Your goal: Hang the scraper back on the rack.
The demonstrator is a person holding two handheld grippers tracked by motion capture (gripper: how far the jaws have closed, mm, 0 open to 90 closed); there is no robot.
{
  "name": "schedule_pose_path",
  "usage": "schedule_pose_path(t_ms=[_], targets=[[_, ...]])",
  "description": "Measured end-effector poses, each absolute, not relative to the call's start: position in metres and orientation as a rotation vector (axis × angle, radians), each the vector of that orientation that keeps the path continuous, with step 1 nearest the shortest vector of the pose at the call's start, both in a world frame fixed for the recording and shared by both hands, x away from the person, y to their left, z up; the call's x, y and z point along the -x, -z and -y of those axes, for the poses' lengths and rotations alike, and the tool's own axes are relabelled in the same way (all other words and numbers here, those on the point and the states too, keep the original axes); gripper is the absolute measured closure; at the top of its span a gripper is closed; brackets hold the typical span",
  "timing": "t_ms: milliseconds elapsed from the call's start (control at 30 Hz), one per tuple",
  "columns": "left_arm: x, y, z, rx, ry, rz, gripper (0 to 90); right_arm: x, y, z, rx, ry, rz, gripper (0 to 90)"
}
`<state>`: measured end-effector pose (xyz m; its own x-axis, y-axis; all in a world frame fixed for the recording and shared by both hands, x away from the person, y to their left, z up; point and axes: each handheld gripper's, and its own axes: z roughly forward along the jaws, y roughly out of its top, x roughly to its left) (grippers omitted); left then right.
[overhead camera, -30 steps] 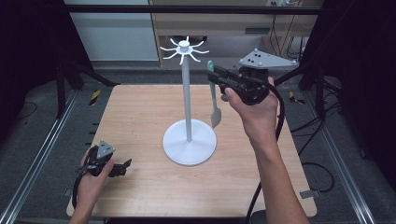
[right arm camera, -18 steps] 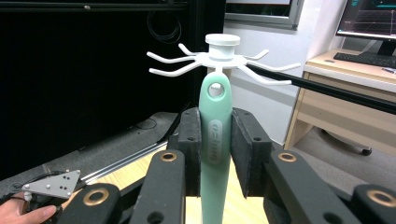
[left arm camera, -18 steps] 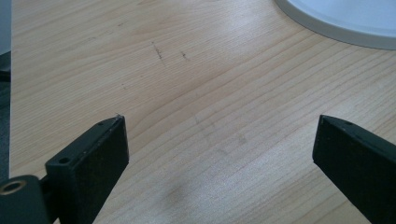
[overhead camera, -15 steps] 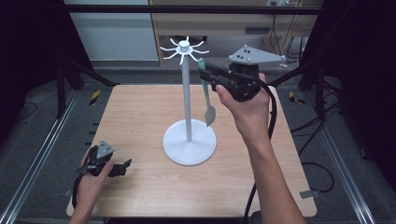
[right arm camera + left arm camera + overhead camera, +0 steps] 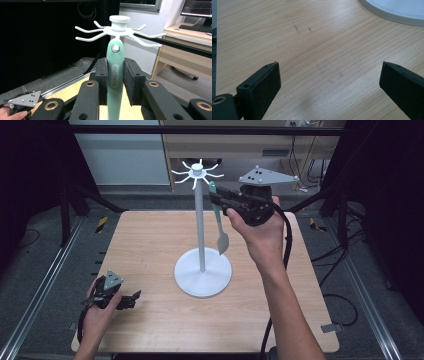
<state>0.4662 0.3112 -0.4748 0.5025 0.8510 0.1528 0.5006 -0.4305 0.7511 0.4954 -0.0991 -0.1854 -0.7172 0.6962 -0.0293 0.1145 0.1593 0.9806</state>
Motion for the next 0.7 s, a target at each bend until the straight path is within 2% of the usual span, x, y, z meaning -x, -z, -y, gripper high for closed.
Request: schedule_pose_path(t_ms=[700], targets=[[-0.466,0.475,-0.311,-2.105,-0.699,-1.102,3.3,-0.502,0.189,0.089,-0.776,-1.567,-1.95,74.6]])
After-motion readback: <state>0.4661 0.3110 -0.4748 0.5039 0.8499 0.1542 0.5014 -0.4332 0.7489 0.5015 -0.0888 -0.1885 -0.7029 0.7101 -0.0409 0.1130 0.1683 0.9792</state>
